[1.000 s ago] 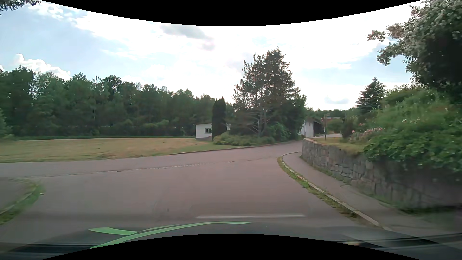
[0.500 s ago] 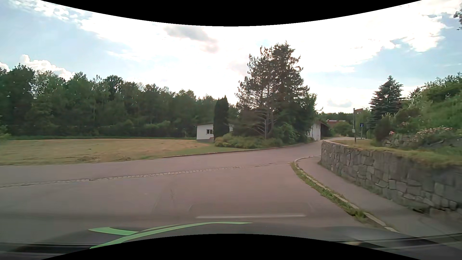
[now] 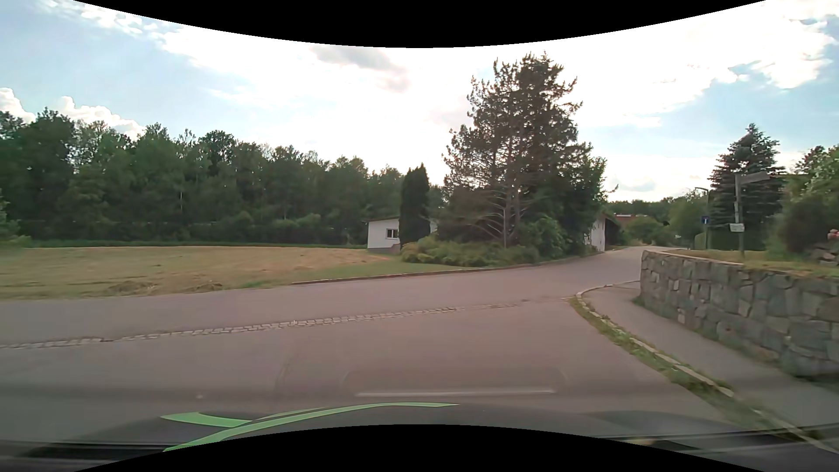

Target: Follow the waypoints while adhering to traffic rules and regulations

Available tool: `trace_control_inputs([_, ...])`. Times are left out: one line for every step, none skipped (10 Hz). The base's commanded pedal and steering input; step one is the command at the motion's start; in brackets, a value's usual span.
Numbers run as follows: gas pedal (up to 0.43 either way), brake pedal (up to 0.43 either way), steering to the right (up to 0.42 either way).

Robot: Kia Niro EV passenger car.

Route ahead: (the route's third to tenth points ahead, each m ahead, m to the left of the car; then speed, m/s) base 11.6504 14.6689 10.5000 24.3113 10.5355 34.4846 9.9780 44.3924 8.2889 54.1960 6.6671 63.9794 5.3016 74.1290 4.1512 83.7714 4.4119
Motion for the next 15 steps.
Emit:
trace_control_inputs([0.0,0.256,-0.127])
trace_control_inputs([0.0,0.25,-0.152])
trace_control_inputs([0.0,0.25,-0.178])
trace_control_inputs([0.0,0.256,-0.201])
trace_control_inputs([0.0,0.256,-0.228])
trace_control_inputs([0.0,0.262,-0.252])
trace_control_inputs([0.0,0.262,-0.272])
trace_control_inputs([0.0,0.262,-0.292])
trace_control_inputs([0.0,0.262,-0.306])
trace_control_inputs([0.0,0.262,-0.321])
trace_control_inputs([0.0,0.262,-0.34])
trace_control_inputs([0.0,0.262,-0.375])
trace_control_inputs([0.0,0.256,-0.404])
trace_control_inputs([0.0,0.256,-0.421])
trace_control_inputs([0.0,0.25,-0.432])
